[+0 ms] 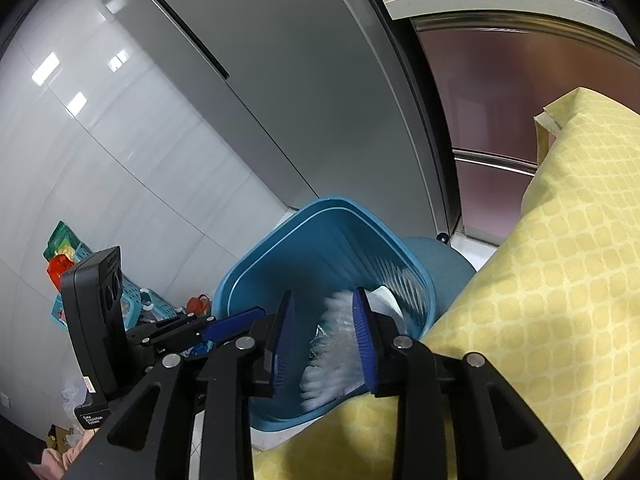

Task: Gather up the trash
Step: 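Open the left tool to drop the peel while the right tool drops the foam sleeve, then move both open tools back over the remaining trash on the table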

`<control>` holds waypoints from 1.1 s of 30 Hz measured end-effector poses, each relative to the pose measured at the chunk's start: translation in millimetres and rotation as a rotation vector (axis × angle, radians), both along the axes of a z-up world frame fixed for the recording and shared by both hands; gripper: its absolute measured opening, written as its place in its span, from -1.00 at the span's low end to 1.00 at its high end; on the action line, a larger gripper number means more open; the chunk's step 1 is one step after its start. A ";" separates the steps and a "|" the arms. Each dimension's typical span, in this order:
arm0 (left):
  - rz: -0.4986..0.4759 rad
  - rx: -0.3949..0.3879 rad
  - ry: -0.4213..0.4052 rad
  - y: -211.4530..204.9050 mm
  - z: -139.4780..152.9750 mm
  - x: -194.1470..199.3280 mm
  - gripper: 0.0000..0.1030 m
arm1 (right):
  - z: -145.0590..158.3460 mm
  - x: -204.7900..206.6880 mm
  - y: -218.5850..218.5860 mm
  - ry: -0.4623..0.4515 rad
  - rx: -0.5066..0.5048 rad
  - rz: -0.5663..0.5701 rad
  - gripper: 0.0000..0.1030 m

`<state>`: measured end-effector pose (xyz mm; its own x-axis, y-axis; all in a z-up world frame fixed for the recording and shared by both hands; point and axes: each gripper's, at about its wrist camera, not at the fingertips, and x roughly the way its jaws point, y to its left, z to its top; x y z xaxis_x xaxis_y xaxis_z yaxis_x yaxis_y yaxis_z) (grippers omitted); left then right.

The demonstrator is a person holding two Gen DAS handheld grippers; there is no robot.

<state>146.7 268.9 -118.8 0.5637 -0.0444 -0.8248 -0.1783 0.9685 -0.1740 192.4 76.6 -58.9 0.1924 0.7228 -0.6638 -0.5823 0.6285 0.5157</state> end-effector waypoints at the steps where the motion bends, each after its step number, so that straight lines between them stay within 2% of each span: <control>1: 0.000 0.001 -0.003 -0.5 0.8 -0.9 -0.54 | 0.1 -0.1 -0.5 0.001 0.004 0.003 -0.39; 11: -0.005 0.003 -0.028 -2.8 10.3 -14.8 -0.52 | 1.1 -1.7 -10.4 0.004 0.032 0.008 -0.37; 16: -0.057 0.008 -0.092 -18.1 27.7 -23.6 -0.32 | 13.9 -12.3 -31.2 -0.043 0.045 -0.002 -0.35; 20: -0.143 -0.011 -0.168 -45.9 47.4 -30.1 -0.17 | 29.8 -24.3 -66.6 -0.102 0.048 -0.040 -0.22; 24: -0.240 -0.028 -0.222 -80.6 63.0 -32.0 -0.10 | 41.2 -34.5 -110.5 -0.149 0.043 -0.114 -0.21; 33: -0.447 -0.069 -0.257 -176.3 76.5 -29.1 -0.08 | 52.0 -59.5 -224.7 -0.213 0.012 -0.331 -0.20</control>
<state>117.6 92.6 -42.4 0.6610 -0.3767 -0.6490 0.3073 0.9249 -0.2239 132.9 -148.1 -6.9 0.5491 0.6062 -0.5754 -0.4437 0.7948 0.4140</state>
